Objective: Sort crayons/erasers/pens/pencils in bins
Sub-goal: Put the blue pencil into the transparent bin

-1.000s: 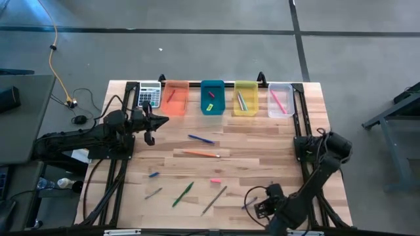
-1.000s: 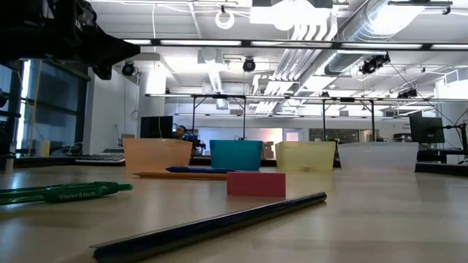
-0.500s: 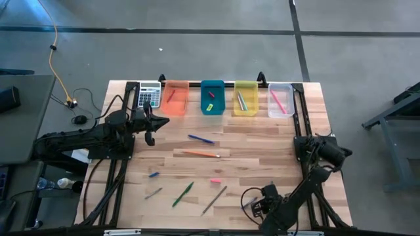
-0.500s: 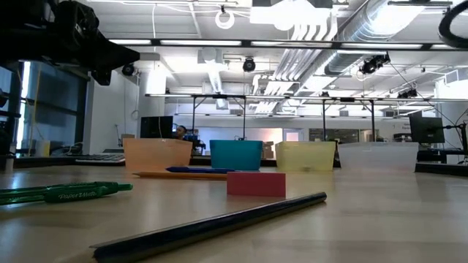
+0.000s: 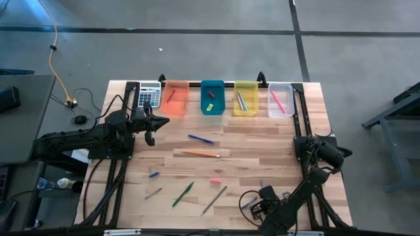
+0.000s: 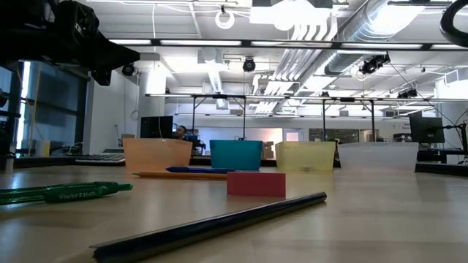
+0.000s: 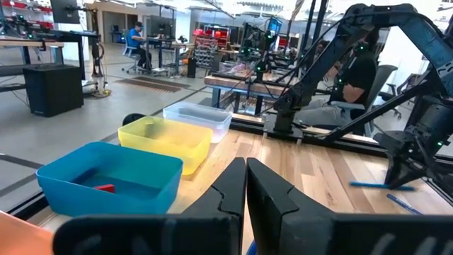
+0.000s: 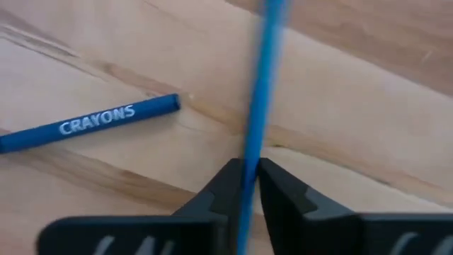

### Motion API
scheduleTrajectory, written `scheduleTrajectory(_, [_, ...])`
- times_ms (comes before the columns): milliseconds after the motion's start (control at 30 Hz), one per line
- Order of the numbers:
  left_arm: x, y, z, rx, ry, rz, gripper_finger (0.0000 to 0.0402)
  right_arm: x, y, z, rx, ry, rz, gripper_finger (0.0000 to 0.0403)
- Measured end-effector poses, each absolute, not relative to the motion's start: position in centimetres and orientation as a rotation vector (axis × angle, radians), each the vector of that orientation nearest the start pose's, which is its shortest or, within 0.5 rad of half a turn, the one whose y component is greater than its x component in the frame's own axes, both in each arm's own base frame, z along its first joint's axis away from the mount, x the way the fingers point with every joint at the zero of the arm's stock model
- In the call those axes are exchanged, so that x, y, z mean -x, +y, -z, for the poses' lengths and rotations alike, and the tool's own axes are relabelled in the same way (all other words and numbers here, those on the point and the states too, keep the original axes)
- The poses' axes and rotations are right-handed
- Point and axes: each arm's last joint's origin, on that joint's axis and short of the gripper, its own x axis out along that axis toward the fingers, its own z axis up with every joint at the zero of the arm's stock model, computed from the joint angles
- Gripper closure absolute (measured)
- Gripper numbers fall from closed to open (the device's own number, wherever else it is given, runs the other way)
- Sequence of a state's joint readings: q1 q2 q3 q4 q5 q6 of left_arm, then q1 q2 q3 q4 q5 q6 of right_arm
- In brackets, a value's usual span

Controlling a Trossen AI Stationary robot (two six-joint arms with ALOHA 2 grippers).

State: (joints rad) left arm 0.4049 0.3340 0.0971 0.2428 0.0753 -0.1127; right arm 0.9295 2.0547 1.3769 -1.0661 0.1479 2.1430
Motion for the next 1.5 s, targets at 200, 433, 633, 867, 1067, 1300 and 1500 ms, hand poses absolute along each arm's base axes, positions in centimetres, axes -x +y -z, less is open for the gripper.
scheduleTrajectory(200, [-11.1, 4.5, -19.1, 0.11, -0.025, -0.329, 0.0398, -21.3, 27.5, -13.5, -0.672, 1.249, 1.081, 0.0389])
scheduleTrajectory(433, [-11.1, 4.5, -19.1, 0.117, -0.026, -0.328, 0.0398, -22.2, 26.2, -13.9, -0.587, 1.306, 1.047, 0.0387])
scheduleTrajectory(633, [-11.1, 4.5, -19.1, 0.118, -0.026, -0.329, 0.0398, -23.1, 24.3, -15.6, -0.555, 1.319, 1.055, 0.0386])
scheduleTrajectory(867, [-11.1, 4.5, -19.2, 0.118, -0.026, -0.328, 0.0398, -24.6, 21.1, -19.0, -0.518, 1.234, 1.004, 0.0386])
scheduleTrajectory(1067, [-11.1, 4.5, -19.1, 0.118, -0.026, -0.329, 0.0398, -25.8, 16.1, -22.0, -0.423, 1.214, 1.049, 0.0386])
scheduleTrajectory(1300, [-11.1, 4.5, -19.1, 0.117, -0.026, -0.329, 0.0398, -26.7, 7.4, -24.5, -0.317, 1.291, 1.097, 0.0386])
scheduleTrajectory(1500, [-11.1, 4.5, -19.1, 0.116, -0.026, -0.329, 0.0398, -23.9, -0.9, -26.0, -0.295, 1.322, 1.176, 0.0386])
